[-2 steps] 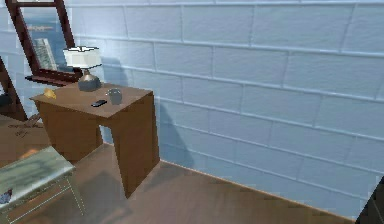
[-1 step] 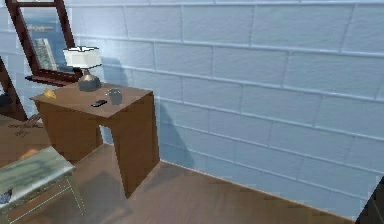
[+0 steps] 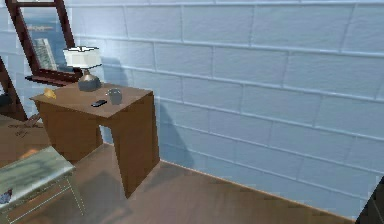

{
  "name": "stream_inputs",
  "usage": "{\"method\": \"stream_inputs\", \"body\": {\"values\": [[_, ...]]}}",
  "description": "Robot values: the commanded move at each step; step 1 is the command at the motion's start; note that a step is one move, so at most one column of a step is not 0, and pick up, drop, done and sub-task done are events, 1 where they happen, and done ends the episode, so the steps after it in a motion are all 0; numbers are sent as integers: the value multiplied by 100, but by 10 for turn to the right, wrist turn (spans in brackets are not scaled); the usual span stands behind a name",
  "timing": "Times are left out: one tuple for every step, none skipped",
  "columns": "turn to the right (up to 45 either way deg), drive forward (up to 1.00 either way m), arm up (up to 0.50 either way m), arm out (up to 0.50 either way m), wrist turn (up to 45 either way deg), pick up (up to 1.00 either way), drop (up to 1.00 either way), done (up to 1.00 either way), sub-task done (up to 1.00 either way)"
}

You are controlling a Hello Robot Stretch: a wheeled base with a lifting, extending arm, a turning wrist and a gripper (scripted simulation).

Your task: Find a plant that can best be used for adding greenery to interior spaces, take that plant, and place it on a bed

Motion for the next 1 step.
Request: {"method": "stream_inputs", "body": {"values": [[0,0,0,0,300,0,0,0,0]]}}
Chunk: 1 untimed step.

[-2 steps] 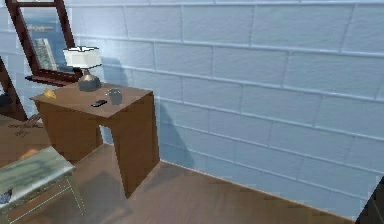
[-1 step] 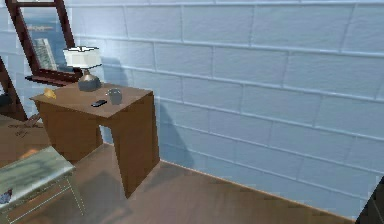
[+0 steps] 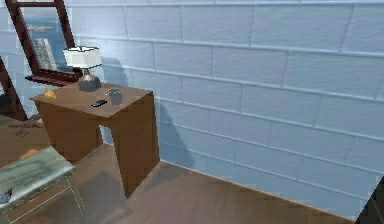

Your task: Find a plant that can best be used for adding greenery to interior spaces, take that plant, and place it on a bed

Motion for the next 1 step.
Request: {"method": "stream_inputs", "body": {"values": [[0,0,-30,0,0,0,0,0,0]]}}
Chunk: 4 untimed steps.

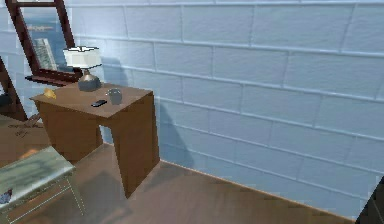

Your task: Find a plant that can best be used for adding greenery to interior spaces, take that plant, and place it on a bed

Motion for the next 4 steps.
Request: {"method": "stream_inputs", "body": {"values": [[0,0,0,0,0,100,0,0,0],[0,0,10,0,0,0,0,0,0],[0,0,30,0,0,0,0,0,0],[0,0,0,0,-450,0,0,0,0]]}}
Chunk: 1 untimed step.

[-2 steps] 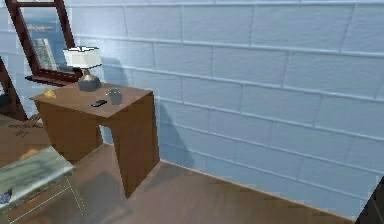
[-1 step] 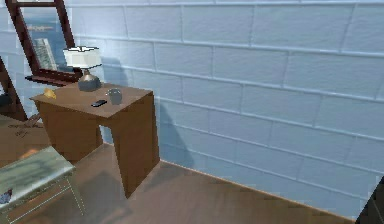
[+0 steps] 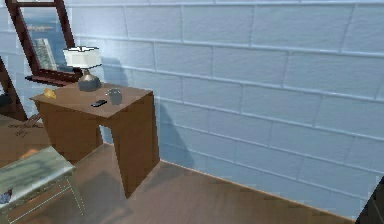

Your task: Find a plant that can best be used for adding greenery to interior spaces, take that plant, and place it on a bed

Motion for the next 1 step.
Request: {"method": "stream_inputs", "body": {"values": [[0,0,0,0,-450,0,0,0,0]]}}
